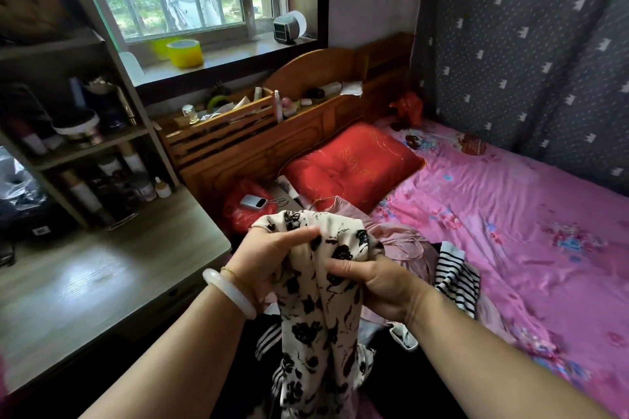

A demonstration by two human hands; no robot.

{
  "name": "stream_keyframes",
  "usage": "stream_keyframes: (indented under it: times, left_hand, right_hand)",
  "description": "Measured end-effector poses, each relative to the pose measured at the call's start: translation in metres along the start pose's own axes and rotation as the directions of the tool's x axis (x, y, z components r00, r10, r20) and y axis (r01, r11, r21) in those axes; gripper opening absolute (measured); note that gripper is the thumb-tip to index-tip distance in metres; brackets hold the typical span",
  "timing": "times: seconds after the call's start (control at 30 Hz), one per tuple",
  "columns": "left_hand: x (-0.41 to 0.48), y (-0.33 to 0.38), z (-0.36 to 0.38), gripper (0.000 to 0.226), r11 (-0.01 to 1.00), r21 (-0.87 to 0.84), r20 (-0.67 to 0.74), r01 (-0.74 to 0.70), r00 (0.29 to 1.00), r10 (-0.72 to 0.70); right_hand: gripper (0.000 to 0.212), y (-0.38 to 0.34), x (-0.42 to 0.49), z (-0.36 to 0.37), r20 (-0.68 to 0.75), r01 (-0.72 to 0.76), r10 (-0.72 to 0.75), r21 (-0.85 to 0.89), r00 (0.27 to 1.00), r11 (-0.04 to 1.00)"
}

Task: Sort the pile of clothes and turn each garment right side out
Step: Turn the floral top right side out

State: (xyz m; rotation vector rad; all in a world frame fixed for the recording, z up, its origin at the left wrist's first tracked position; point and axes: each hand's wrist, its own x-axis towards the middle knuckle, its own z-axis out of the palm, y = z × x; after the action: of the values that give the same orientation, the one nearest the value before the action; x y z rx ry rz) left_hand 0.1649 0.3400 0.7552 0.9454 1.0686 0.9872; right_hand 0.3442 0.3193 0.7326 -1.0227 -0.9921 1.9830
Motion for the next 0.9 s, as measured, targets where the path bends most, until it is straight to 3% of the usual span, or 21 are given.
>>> stream_keyframes:
  times: [0.07,0.17,0.23,0.3,0.37,0.4,0.47,0.57,0.63,0.7,0.77,0.83,0.9]
  left_hand:
    - [0.006,0.000,-0.008,0.038,0.995,0.086,-0.146,-0.050,0.987,0.063]
    - [0.016,0.000,-0.023,0.074,0.960,0.261,-0.388,-0.102,0.900,0.201]
    - [0.021,0.001,-0.032,0.085,0.931,0.314,-0.270,-0.186,0.923,0.275]
    - [0.024,0.008,-0.032,0.059,0.928,0.276,-0.037,-0.248,0.963,0.269]
    - [0.023,0.013,-0.026,0.027,0.980,0.133,0.034,-0.149,0.989,0.146]
    - [0.024,0.006,-0.031,0.028,0.995,0.076,0.021,-0.068,0.998,0.066]
    - [0.024,-0.017,-0.043,0.038,0.993,-0.110,0.024,0.045,0.999,-0.043]
    - [0.032,-0.051,-0.058,0.091,0.933,-0.296,-0.074,0.205,0.969,-0.236]
    - [0.017,-0.050,-0.047,0.086,0.868,-0.427,0.080,0.253,0.967,-0.243]
    - [-0.004,-0.040,-0.018,0.092,0.855,-0.396,0.252,0.334,0.935,-0.248]
    - [-0.017,-0.039,-0.007,0.080,0.896,-0.286,0.334,0.338,0.912,-0.238]
    - [-0.018,-0.044,-0.003,0.047,0.944,-0.064,0.324,0.323,0.901,-0.287]
    - [-0.017,-0.045,0.002,0.028,0.940,0.074,0.180,0.332,0.923,-0.340]
  right_hand:
    - [0.031,-0.004,-0.003,-0.001,-0.025,0.016,-0.016,0.007,1.000,1.000]
    - [0.032,-0.012,-0.010,0.002,0.032,-0.014,0.014,0.013,0.999,1.000]
    - [0.028,-0.018,-0.013,0.008,0.078,-0.021,0.017,0.054,0.997,0.998]
    - [0.026,-0.029,-0.017,0.018,0.129,-0.005,-0.008,0.103,0.992,0.995]
    - [0.026,-0.044,-0.018,0.028,0.185,0.012,-0.038,0.139,0.982,0.990]
    - [0.026,-0.053,-0.017,0.033,0.198,0.024,-0.053,0.148,0.979,0.989]
    - [0.025,-0.069,-0.009,0.037,0.167,0.042,-0.066,0.147,0.984,0.988]
    - [0.022,-0.083,0.012,0.032,-0.006,0.045,-0.045,0.143,0.999,0.989]
    - [0.021,-0.083,0.025,0.024,-0.087,0.027,-0.013,0.161,0.996,0.987]
    - [0.021,-0.079,0.033,0.015,-0.116,-0.013,0.036,0.191,0.993,0.981]
    - [0.030,-0.071,0.040,0.006,-0.144,-0.063,0.101,0.245,0.984,0.967]
    - [0.040,-0.062,0.047,-0.006,-0.176,-0.085,0.131,0.248,0.976,0.965]
    - [0.043,-0.051,0.050,-0.016,-0.166,-0.156,0.178,0.141,0.970,0.978]
